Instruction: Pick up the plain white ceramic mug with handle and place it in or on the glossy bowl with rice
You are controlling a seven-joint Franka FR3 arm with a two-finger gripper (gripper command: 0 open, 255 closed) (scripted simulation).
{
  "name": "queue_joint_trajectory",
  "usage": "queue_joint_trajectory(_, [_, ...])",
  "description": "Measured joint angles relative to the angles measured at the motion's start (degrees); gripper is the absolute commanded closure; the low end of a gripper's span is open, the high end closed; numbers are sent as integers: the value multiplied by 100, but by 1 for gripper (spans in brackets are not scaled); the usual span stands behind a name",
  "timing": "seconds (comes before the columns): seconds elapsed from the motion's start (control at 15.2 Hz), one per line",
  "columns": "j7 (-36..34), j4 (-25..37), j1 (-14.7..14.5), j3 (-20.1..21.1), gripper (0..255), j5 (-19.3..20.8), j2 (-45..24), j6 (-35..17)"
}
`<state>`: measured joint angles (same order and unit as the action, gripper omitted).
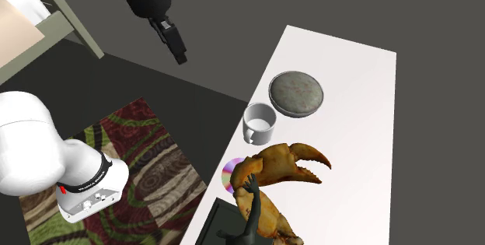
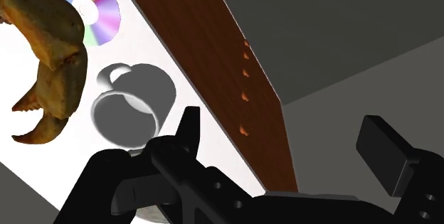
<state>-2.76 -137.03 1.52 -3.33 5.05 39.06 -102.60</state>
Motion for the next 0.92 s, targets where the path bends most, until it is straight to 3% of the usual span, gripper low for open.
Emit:
queue_joint_trajectory(0.46, [509,-41,173,-573,0,122,-1032,-990])
queue_joint_trajectory(0.92, [1049,295,245,-1074,0,-37,-2422,-1936])
